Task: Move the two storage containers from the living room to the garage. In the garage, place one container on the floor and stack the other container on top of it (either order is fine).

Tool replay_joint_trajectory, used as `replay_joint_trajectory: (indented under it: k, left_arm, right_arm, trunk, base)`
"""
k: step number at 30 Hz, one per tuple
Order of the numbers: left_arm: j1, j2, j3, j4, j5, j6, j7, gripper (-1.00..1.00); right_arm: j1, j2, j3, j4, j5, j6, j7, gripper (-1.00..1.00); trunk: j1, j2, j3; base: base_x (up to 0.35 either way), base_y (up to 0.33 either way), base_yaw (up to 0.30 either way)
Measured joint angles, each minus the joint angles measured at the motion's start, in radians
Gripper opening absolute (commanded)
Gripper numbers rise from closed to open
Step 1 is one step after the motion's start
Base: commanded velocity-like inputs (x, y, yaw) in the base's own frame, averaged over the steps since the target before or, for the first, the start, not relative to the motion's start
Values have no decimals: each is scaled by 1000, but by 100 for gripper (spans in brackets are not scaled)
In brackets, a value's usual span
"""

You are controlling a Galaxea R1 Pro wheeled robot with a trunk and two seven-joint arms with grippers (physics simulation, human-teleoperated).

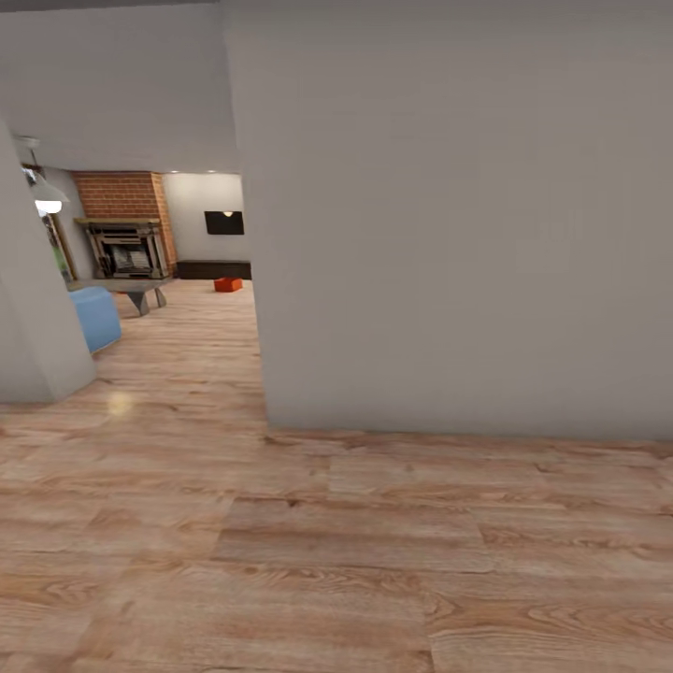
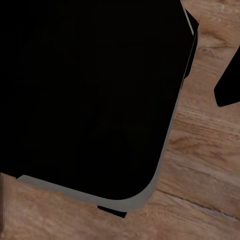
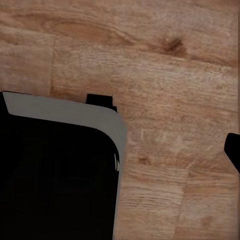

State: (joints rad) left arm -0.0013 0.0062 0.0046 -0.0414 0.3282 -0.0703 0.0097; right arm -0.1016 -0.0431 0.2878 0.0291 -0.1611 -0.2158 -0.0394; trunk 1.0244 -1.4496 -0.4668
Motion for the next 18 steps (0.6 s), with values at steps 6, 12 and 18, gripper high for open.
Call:
replay_joint_trajectory:
  k: [6, 12, 18]
  left_arm:
    - [0, 0, 0, 0, 0, 0, 0, 100]
    - [0, 0, 0, 0, 0, 0, 0, 100]
    - [0, 0, 0, 0, 0, 0, 0, 100]
  right_arm:
    - [0, -2, 1, 0, 1, -1, 0, 100]
    - [0, -2, 1, 0, 1, -1, 0, 100]
    - [0, -2, 1, 0, 1, -1, 0, 100]
  trunk:
    - [0, 0, 0]
    - [0, 0, 0]
    - [0, 0, 0]
  base:
    - [325, 0, 238]
    - [325, 0, 267]
    - [325, 0, 270]
